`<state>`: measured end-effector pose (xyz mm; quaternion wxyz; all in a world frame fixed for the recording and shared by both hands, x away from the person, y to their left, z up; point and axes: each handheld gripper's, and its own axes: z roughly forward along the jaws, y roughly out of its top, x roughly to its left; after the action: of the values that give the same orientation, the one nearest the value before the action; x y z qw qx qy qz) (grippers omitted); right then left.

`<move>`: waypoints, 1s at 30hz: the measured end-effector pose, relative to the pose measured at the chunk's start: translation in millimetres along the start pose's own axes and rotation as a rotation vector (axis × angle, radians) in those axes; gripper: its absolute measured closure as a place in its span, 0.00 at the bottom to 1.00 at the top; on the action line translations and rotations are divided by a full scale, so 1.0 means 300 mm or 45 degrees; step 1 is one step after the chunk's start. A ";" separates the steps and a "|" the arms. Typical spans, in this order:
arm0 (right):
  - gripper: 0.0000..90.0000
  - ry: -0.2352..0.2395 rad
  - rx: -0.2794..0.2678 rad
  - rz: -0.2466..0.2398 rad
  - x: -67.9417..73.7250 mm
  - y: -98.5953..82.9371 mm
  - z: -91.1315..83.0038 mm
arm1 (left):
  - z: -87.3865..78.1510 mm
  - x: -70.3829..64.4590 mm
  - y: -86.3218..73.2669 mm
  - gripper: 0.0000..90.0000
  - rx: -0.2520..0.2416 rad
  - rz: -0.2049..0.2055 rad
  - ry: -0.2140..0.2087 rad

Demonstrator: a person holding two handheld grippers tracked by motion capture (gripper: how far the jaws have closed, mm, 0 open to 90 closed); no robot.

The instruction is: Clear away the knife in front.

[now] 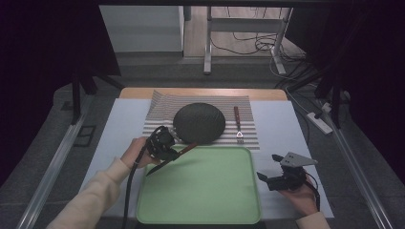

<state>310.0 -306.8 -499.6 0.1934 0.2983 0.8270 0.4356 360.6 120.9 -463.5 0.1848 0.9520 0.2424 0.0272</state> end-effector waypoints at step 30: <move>0.09 -0.004 0.011 -0.003 0.000 -0.001 0.002 | 0.116 -0.128 0.075 0.99 -0.125 0.137 -0.139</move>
<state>310.4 -306.6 -500.1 0.1940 0.2988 0.8288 0.4314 341.7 72.5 -486.1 0.2425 0.9535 0.1790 -0.0029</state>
